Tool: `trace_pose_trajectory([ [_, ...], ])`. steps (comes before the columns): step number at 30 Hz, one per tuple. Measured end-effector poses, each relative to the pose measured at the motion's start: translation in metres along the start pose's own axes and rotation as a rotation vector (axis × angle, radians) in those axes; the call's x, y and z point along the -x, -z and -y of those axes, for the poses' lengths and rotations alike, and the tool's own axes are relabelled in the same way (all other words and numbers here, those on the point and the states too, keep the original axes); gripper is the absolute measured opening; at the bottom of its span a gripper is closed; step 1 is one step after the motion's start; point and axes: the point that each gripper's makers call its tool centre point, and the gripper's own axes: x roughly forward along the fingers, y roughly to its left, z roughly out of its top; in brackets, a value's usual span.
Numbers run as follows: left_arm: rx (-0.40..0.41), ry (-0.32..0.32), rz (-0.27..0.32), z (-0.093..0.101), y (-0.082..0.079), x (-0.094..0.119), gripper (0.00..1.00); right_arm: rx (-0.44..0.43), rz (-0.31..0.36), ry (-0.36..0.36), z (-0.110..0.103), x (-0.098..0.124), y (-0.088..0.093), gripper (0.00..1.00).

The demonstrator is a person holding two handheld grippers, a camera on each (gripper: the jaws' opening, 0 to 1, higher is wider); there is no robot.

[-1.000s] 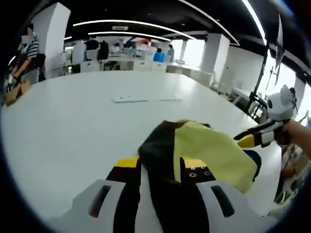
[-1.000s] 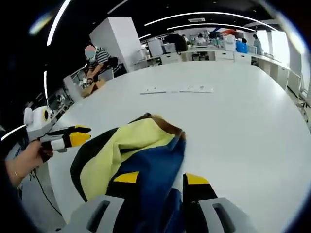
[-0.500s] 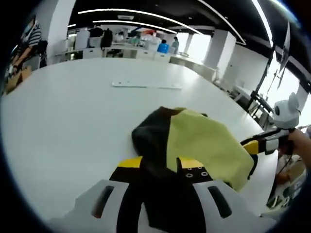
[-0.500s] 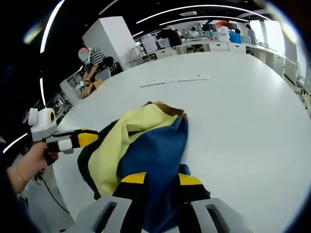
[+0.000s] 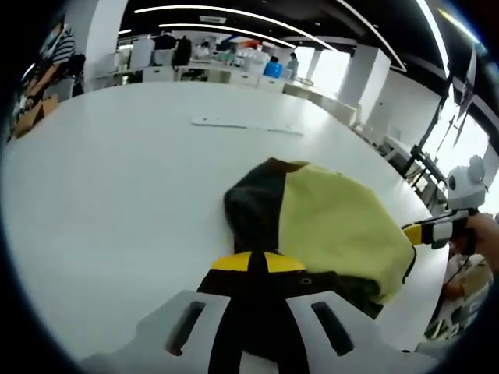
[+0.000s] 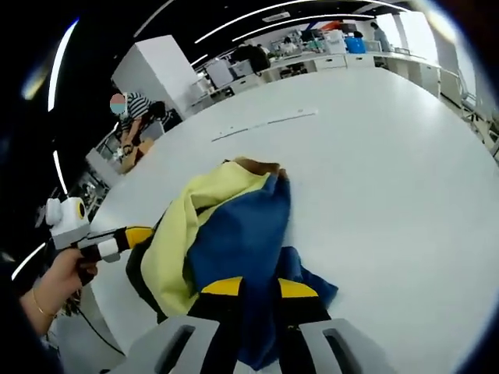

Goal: Fold the garment on the visible template until the final outline fits inside the template.

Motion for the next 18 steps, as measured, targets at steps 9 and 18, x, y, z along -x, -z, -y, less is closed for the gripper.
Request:
trace_pose_trajectory([
  [9, -0.047, -0.018, 0.020, -0.001, -0.002, 0.003, 0.00, -0.003, 0.008, -0.008, -0.002, 0.002, 0.000, 0.00],
  [18, -0.071, -0.017, 0.023, -0.002, -0.005, 0.006, 0.00, 0.063, 0.049, 0.000, -0.005, 0.010, -0.011, 0.00],
])
